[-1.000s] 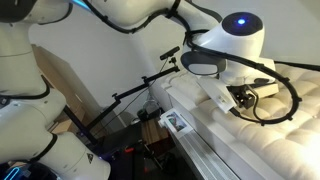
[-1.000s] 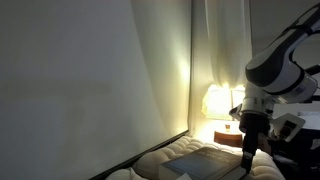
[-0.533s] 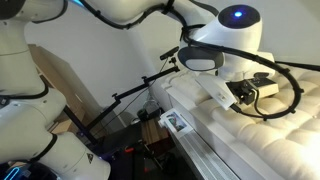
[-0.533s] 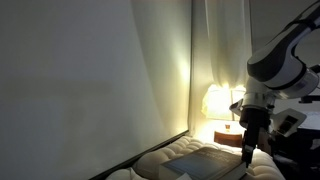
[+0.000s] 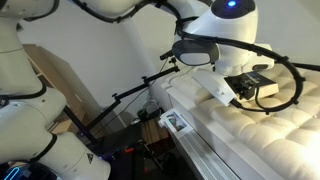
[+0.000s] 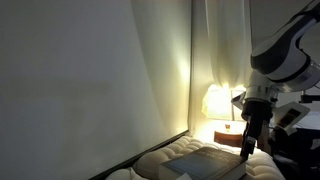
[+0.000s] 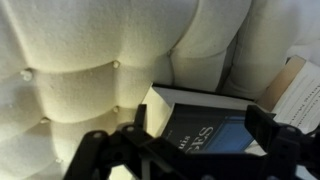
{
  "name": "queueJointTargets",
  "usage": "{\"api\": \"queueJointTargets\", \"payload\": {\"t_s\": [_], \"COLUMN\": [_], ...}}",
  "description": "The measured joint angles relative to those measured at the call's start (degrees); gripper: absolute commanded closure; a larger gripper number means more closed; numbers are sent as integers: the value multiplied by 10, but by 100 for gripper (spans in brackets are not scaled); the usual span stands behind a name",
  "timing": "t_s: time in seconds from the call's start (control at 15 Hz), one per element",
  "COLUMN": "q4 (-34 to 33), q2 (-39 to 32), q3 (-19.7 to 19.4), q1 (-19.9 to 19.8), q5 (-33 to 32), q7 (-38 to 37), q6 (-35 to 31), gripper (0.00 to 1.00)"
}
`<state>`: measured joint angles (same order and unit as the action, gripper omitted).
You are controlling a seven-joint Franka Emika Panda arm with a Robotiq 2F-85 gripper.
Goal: Pick up the black book and position it on top of the white book
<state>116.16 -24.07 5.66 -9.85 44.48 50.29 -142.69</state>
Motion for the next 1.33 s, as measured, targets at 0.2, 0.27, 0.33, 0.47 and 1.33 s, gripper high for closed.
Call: {"api": "queueJointTargets", "payload": {"t_s": [0.2, 0.27, 0.33, 0.47, 1.33], "q4": [-1, -3, -4, -8, -45], "q2": [1, 1, 1, 1, -63], "q3": [7, 7, 7, 7, 2], "q1": [-2, -2, -2, -2, 7], "q5": [43, 60, 75, 95, 119], "q7": [38, 49, 58, 64, 64], "q6": [-6, -9, -10, -12, -100], "gripper": [0, 0, 0, 0, 0]}}
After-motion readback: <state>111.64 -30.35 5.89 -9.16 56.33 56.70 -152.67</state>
